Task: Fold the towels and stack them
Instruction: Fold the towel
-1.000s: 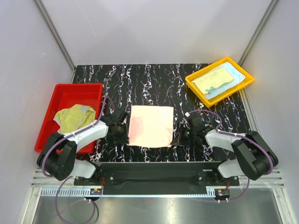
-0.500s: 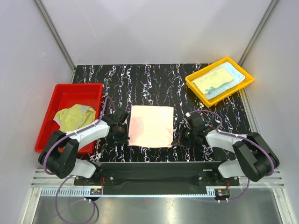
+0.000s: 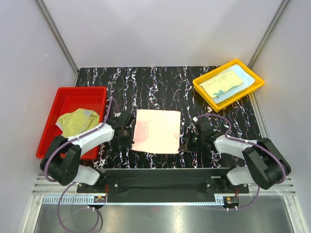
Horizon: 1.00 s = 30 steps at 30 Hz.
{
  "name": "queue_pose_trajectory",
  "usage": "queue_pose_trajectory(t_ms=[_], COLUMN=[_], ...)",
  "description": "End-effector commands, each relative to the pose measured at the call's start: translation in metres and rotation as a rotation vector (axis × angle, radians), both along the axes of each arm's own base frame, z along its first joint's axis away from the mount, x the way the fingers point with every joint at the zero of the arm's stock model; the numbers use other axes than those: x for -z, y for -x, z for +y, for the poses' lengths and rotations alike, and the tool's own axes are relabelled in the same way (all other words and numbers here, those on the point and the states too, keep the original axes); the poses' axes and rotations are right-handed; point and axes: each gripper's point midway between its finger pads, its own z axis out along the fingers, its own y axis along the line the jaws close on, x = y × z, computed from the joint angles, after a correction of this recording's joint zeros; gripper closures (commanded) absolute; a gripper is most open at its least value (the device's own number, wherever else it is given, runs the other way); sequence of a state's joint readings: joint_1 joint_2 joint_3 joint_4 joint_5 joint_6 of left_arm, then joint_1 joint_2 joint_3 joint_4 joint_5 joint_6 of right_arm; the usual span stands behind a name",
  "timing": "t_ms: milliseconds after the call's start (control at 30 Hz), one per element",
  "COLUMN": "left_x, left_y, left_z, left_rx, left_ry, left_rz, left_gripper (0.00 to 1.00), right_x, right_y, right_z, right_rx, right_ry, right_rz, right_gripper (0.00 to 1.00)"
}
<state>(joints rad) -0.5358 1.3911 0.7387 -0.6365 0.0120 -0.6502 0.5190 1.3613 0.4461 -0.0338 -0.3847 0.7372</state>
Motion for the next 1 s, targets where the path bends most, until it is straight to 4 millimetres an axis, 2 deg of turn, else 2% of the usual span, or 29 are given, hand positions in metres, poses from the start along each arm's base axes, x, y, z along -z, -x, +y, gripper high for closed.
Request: queue_pose_trajectory(t_ms=[0, 167, 367, 433, 467, 533, 600, 633, 667, 700, 733, 767, 800, 833, 867, 900, 933, 967], left_x=[-0.006, 0.006, 0.009, 0.001, 0.001, -0.016, -0.042, -0.052, -0.074, -0.082, -0.087, -0.101, -0.104, -0.095, -0.101, -0.1, -0.084, -0.089], left_y=[-0.017, -0.016, -0.008, -0.009, -0.006, -0.014, -0.035, -0.042, -0.062, -0.072, -0.087, -0.103, -0.113, -0.127, -0.139, -0.149, -0.159, -0.173], left_z=[0.005, -0.001, 0.0, 0.0, 0.004, 0.005, 0.002, 0.002, -0.006, -0.011, -0.021, -0.034, -0.041, -0.049, -0.058, -0.062, -0.067, -0.072], left_rx=[-0.001, 0.026, 0.037, 0.035, 0.033, 0.031, 0.03, 0.033, 0.052, 0.063, 0.075, 0.117, 0.135, 0.15, 0.179, 0.19, 0.205, 0.217], left_ry=[-0.054, -0.033, -0.024, -0.029, -0.045, -0.06, -0.071, -0.079, -0.062, -0.053, -0.032, 0.008, 0.027, 0.035, 0.063, 0.087, 0.089, 0.102], left_rz=[-0.064, -0.039, -0.016, -0.019, -0.011, -0.039, -0.111, -0.134, -0.204, -0.236, -0.271, -0.317, -0.332, -0.33, -0.347, -0.341, -0.311, -0.325], left_gripper=[1.0, 1.0, 1.0, 0.9, 0.85, 0.69, 0.63, 0.59, 0.58, 0.57, 0.57, 0.57, 0.57, 0.57, 0.57, 0.57, 0.57, 0.57], right_x=[-0.006, -0.01, -0.017, -0.024, -0.024, -0.04, -0.051, -0.066, -0.069, -0.074, -0.089, -0.085, -0.088, -0.104, -0.088, -0.101, -0.098, -0.075], right_y=[0.002, 0.008, 0.014, 0.015, 0.016, 0.008, 0.001, -0.011, -0.022, -0.033, -0.05, -0.061, -0.071, -0.093, -0.104, -0.125, -0.137, -0.144], right_z=[0.004, 0.012, 0.009, 0.001, -0.002, -0.003, -0.007, -0.003, -0.002, -0.001, 0.004, 0.012, 0.016, 0.021, 0.019, 0.024, 0.022, 0.02], right_rx=[-0.038, -0.073, -0.064, -0.038, -0.032, -0.017, 0.001, -0.008, -0.006, -0.007, -0.035, -0.07, -0.096, -0.118, -0.126, -0.135, -0.17, -0.187], right_ry=[-0.01, -0.023, -0.007, 0.026, 0.044, 0.053, 0.081, 0.075, 0.091, 0.093, 0.086, 0.074, 0.071, 0.077, 0.131, 0.134, 0.168, 0.219], right_rz=[-0.031, -0.035, -0.03, -0.036, -0.027, -0.064, -0.097, -0.152, -0.185, -0.216, -0.283, -0.277, -0.295, -0.36, -0.333, -0.385, -0.411, -0.362], right_gripper=[1.0, 0.99, 0.77, 0.67, 0.66, 0.65, 0.63, 0.63, 0.62, 0.63, 0.65, 0.67, 0.71, 0.72, 0.74, 0.79, 0.8, 0.82])
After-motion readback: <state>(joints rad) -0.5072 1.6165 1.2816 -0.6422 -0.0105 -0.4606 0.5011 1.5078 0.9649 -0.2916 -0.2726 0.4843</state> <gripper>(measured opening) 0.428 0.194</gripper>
